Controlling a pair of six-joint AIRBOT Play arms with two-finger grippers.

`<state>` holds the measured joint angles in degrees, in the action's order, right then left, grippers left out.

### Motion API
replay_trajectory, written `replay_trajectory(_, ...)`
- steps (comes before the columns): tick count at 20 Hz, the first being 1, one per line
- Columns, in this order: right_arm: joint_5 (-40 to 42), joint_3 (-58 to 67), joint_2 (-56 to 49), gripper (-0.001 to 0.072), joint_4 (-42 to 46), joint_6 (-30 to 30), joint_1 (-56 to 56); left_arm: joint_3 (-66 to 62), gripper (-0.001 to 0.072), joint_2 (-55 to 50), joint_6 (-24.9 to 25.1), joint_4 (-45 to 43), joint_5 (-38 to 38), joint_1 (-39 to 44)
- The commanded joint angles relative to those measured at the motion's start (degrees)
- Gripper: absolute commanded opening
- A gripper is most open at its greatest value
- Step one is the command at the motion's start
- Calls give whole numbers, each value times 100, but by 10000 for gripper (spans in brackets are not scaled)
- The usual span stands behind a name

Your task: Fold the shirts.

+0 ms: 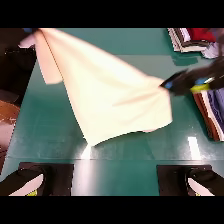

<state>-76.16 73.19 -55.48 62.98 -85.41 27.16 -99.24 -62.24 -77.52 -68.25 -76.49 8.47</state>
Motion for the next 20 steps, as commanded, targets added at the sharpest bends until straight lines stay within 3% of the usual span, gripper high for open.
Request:
replay_trajectory(1,892,-1528,68,14,2,-72,748,1292,25,-358,2,-669,-63,-7)
replay_trajectory(5,1182,-2168,68,34,-46,-221,1298,1985,25,-684,-7,-1447,-87,-7)
replay_trajectory(6,1154,-2173,68,220,-44,-221,1294,1985,26,-693,-4,-1447,-55,-7)
replay_trajectory(7,1145,-2142,70,456,-44,-221,1239,1982,25,-673,-7,-1445,20,-7)
replay_trajectory(8,1126,-2063,68,536,-44,-219,1141,1969,26,-667,-7,-1440,79,-7)
replay_trajectory(13,1036,-1381,-116,531,-42,216,273,1961,26,-669,-9,-1360,109,-7)
replay_trajectory(20,293,57,-2583,530,-50,1296,28,1961,25,-671,-9,-1084,216,-7)
